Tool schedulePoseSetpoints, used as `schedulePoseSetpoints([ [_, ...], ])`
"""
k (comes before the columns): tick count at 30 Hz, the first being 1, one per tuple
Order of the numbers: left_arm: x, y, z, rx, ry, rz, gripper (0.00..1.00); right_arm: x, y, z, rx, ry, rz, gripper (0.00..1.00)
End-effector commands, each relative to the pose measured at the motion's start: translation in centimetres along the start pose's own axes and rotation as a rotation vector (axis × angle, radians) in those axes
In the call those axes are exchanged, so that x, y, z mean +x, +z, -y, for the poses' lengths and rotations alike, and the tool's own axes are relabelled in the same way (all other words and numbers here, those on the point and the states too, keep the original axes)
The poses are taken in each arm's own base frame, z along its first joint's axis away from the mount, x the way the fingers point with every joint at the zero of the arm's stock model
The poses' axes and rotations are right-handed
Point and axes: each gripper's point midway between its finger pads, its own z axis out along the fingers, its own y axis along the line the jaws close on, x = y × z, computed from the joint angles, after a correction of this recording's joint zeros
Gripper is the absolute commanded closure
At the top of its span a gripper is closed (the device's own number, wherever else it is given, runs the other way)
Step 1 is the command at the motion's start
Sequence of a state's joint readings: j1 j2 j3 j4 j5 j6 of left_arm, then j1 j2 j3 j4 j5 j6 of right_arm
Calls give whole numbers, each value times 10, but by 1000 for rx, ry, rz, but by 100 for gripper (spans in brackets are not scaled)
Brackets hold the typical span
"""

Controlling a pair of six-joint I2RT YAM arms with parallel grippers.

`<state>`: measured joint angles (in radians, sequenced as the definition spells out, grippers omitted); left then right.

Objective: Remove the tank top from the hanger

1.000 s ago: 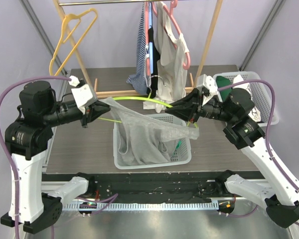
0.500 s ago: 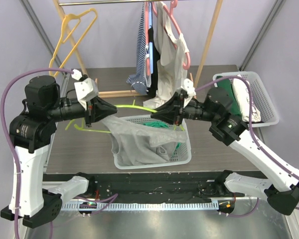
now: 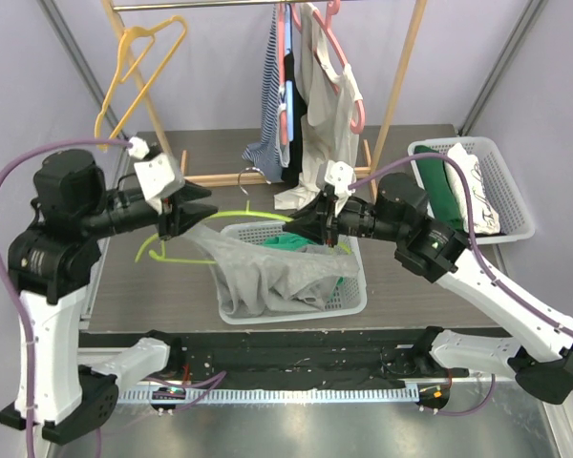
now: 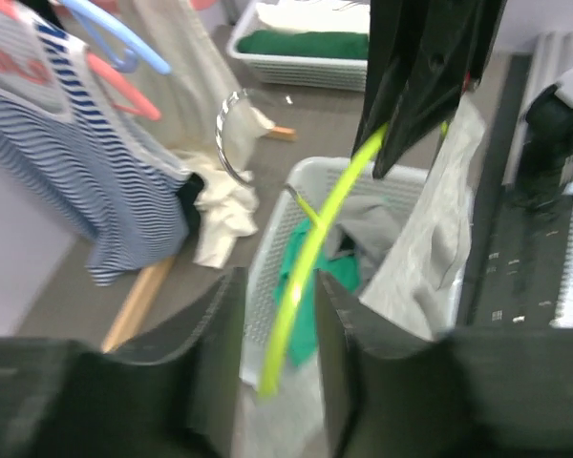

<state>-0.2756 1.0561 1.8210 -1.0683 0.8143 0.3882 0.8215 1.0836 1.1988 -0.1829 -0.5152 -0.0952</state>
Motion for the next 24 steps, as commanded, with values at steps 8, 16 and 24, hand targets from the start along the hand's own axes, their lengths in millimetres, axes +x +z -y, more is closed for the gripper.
schedulePoseSetpoints([
  [8, 24, -42, 6, -119, 316, -129, 48, -74, -25, 52, 310, -129, 128, 99],
  [16, 67, -33, -2, -104, 303, -247, 57, -88, -27, 45, 281, -121, 158, 99],
  [24, 68, -25, -16, -138, 274, -247, 64, -92, -27, 39, 252, -110, 170, 99],
])
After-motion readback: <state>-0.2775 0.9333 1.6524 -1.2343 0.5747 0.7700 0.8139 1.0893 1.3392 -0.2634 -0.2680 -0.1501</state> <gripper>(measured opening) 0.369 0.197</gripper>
